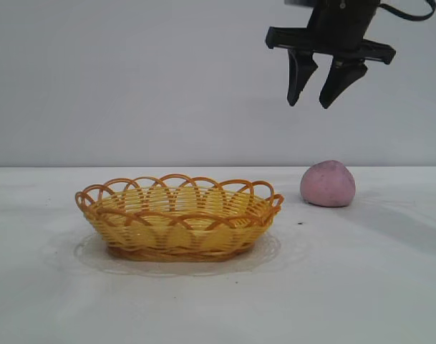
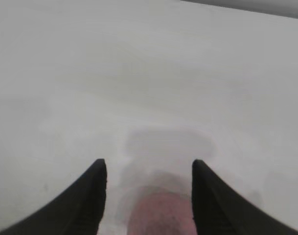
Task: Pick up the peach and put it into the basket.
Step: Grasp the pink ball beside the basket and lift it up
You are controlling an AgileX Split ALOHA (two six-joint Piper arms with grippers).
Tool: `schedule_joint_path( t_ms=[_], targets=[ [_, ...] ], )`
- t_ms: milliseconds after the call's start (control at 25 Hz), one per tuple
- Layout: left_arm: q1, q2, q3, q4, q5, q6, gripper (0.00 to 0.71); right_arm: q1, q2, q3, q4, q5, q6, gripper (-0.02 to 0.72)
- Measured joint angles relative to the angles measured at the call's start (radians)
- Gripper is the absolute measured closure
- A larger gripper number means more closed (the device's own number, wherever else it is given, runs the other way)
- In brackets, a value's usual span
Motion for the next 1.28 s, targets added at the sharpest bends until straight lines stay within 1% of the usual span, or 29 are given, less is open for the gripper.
schedule_joint_path(
  t_ms=[120,200,320,440,520,600,720,840,1000,1280],
  targets=[
    [-0.048,-0.228,0.097,0.032,0.094,-0.055,0.308,0.000,0.000,0.000,0.000,0.001,-0.008,0.368],
    [-0.059,-0.398,0.161,0.027,0.164,-0.069,0.308,0.000,0.000,0.000,0.000,0.001,-0.010,0.368],
    [-0.061,-0.636,0.220,0.013,0.292,-0.076,0.308,0.000,0.000,0.000,0.000,0.001,-0.010,0.368],
    [-0.061,-0.841,0.231,0.012,0.440,-0.083,0.308,0.000,0.000,0.000,0.000,0.004,-0.010,0.368],
    [-0.061,-0.948,0.231,0.012,0.524,-0.083,0.308,0.000,0.000,0.000,0.002,0.010,-0.012,0.368],
    [-0.061,-1.030,0.232,0.012,0.575,-0.083,0.308,0.000,0.000,-0.002,0.002,0.020,-0.012,0.368],
    [-0.061,-1.095,0.239,0.011,0.595,-0.083,0.308,0.000,0.000,-0.002,0.002,0.024,-0.014,0.368],
    [-0.061,-1.118,0.241,-0.012,0.598,-0.063,0.308,0.000,0.000,-0.002,0.002,0.030,-0.016,0.368],
    [-0.061,-1.131,0.283,-0.021,0.486,0.001,0.308,0.000,0.000,-0.002,0.002,0.041,-0.016,0.368],
    [-0.061,-1.136,0.298,-0.021,0.452,0.022,0.308,0.000,0.023,-0.003,0.000,0.094,-0.031,0.368]
  ],
)
